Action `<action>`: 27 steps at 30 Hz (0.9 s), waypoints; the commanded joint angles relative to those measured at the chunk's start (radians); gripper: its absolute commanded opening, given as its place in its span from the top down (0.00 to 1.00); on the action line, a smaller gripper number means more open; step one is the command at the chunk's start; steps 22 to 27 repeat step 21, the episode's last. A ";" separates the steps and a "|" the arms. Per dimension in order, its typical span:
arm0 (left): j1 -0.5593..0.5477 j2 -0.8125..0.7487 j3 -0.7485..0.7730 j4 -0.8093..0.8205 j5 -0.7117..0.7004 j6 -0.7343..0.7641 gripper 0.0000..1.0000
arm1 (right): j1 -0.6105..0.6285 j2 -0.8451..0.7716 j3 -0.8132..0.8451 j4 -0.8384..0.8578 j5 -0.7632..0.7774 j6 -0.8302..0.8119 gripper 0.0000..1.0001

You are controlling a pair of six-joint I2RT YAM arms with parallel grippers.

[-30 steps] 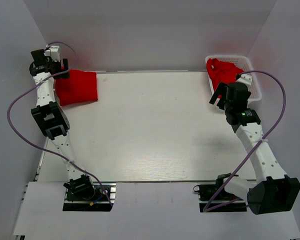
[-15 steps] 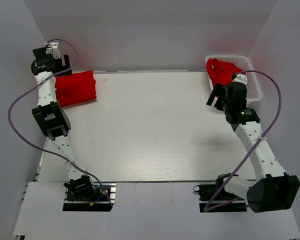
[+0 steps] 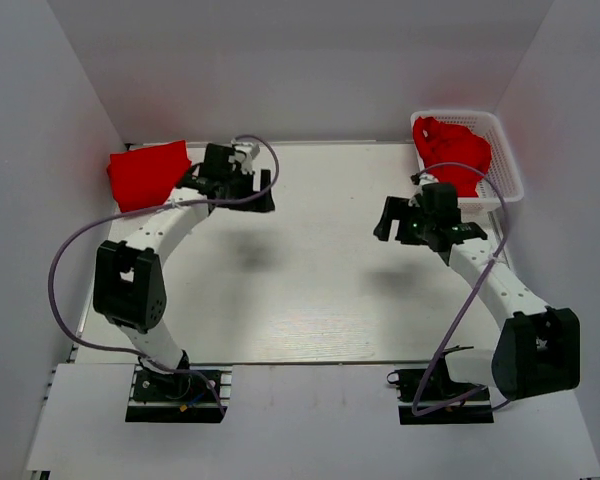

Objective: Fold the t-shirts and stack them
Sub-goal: Put the neatly folded tshirt into the corner of the board with the left arm

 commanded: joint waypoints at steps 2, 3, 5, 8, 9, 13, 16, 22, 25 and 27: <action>-0.129 -0.165 -0.201 0.058 -0.122 -0.184 0.00 | 0.057 0.037 -0.038 0.066 -0.134 -0.028 0.10; -0.130 -0.181 -0.232 0.071 -0.141 -0.184 0.00 | 0.062 0.042 -0.050 0.065 -0.141 -0.026 0.10; -0.208 -0.204 -0.293 0.071 -0.176 -0.206 0.00 | 0.068 0.030 -0.099 0.101 -0.182 -0.023 0.10; -0.260 -0.247 -0.317 0.071 -0.230 -0.221 0.00 | 0.065 -0.001 -0.130 0.129 -0.191 -0.006 0.10; -0.269 -0.247 -0.317 0.045 -0.249 -0.221 0.00 | 0.065 -0.010 -0.145 0.129 -0.187 0.000 0.10; -0.304 -0.268 -0.249 -0.015 -0.372 -0.200 0.00 | 0.063 -0.061 -0.182 0.161 -0.165 0.030 0.10; -0.304 -0.269 -0.231 -0.040 -0.411 -0.199 0.00 | 0.062 -0.076 -0.191 0.180 -0.180 0.046 0.10; -0.323 -0.269 -0.221 -0.052 -0.411 -0.199 0.00 | 0.065 -0.068 -0.208 0.190 -0.193 0.043 0.10; -0.323 -0.269 -0.221 -0.052 -0.411 -0.199 0.00 | 0.065 -0.068 -0.208 0.190 -0.193 0.043 0.10; -0.323 -0.269 -0.221 -0.052 -0.411 -0.199 0.00 | 0.065 -0.068 -0.208 0.190 -0.193 0.043 0.10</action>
